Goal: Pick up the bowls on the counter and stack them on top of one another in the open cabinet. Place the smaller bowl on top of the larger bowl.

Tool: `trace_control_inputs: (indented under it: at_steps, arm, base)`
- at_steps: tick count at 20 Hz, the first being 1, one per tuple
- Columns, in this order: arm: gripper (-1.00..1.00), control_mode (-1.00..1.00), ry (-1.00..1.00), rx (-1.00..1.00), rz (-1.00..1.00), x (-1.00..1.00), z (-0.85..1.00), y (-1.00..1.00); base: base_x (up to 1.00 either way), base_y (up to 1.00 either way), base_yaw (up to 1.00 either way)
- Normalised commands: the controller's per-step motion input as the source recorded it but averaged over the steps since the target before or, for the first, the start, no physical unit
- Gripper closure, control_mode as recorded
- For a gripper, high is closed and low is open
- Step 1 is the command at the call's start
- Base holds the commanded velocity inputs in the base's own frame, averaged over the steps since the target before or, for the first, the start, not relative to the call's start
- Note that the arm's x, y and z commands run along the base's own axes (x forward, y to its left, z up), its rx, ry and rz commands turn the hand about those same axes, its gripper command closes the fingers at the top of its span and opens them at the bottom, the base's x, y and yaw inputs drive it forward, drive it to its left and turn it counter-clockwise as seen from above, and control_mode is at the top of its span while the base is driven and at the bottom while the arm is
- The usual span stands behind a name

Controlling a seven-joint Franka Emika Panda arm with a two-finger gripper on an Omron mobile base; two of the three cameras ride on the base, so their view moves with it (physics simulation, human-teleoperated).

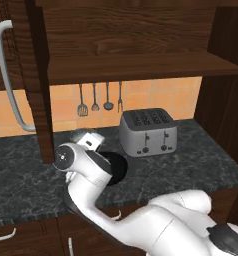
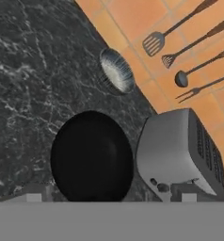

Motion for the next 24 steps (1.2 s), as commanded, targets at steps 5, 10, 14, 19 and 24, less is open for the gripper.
trace_control_inputs:
  at_steps: [5, 10, 14, 19, 24]
  arm:
    - [-1.0, -1.0, 0.12, -0.03, -0.18, 1.0, -0.27, 0.39]
    - [-1.0, -1.0, 0.09, 0.0, -0.11, 0.91, -0.17, 0.08]
    - [-1.0, -1.0, 0.0, 0.0, 0.0, 0.0, 0.0, 0.0]
    - [-1.0, -1.0, -0.01, 0.0, 0.0, 0.15, -0.1, 0.0]
    - [-1.0, -1.0, 0.0, 0.0, 0.0, 0.34, -0.28, 0.0]
  base:
    - [0.0, 0.0, 0.0]
    - [0.0, 0.0, 0.0]
    - [0.0, 0.0, 0.0]
    - [0.0, 0.0, 0.0]
    - [0.0, 0.0, 0.0]
